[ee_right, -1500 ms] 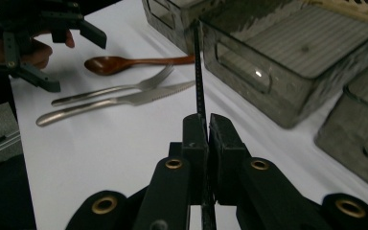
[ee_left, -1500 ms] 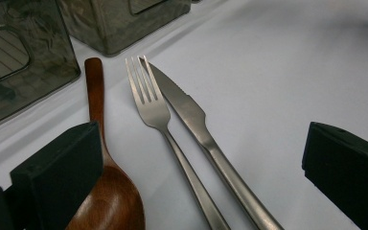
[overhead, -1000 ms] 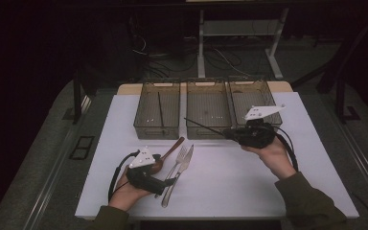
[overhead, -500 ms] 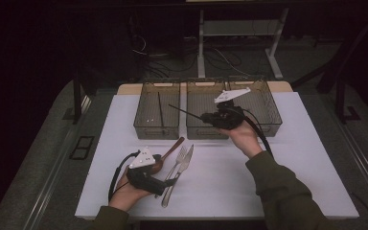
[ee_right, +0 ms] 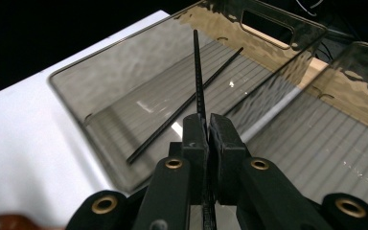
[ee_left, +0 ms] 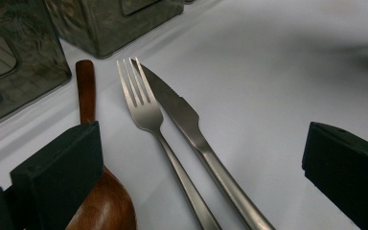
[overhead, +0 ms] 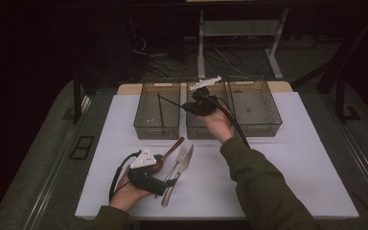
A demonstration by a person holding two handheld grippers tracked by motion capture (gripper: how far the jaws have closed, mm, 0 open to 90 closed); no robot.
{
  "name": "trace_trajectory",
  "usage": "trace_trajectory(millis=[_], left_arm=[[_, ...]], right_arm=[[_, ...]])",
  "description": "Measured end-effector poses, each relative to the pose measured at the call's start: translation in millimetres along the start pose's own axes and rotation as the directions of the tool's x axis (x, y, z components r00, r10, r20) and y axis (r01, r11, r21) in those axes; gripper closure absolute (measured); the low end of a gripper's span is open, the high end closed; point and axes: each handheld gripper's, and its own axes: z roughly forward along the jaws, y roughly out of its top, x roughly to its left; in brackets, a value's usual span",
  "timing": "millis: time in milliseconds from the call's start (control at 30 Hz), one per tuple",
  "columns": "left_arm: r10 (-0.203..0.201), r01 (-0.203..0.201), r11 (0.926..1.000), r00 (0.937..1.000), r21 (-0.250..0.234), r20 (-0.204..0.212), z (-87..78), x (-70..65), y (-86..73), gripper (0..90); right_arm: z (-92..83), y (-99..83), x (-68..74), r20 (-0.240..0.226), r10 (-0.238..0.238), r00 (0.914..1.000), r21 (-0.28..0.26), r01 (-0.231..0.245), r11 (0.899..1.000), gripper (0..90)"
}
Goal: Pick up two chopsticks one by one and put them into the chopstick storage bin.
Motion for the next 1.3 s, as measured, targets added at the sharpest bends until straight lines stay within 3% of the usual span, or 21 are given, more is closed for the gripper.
trace_trajectory(millis=[300, 667, 933, 1167, 1300], left_arm=[[0.003, -0.003, 1.0, 1.0, -0.002, 0.007, -0.3, 0.8, 0.5, 0.0], [0.001, -0.001, 1.0, 0.9999, -0.007, 0.012, -0.5, 1.7, 0.6, 0.0], [0.004, -0.004, 1.0, 0.9999, -0.005, 0.01, -1.2, 2.4, 0.6, 0.0], [-0.004, 0.004, 1.0, 1.0, -0.008, 0.004, -3.2, 4.1, -0.8, 0.0], [-0.014, 0.014, 0.9998, 0.9999, -0.013, -0.001, -5.5, 6.6, -2.2, 0.0]], right_arm=[[46.0, 25.9, 10.5, 0.056, 0.013, 0.9983, 0.054, -0.016, 0.998, 84.6], [81.8, 32.5, 24.8, 0.071, -0.005, 0.9974, 0.102, -0.002, 0.995, 83.7], [75.2, 34.4, 25.8, 0.061, -0.01, 0.9981, 0.078, 0.005, 0.997, 73.6], [53.3, 34.2, 22.5, -0.019, 0.014, 0.9997, 0.049, -0.013, 0.999, 60.7], [37.3, 29.0, 21.1, -0.069, -0.001, 0.9976, 0.039, 0.004, 0.999, 53.6]])
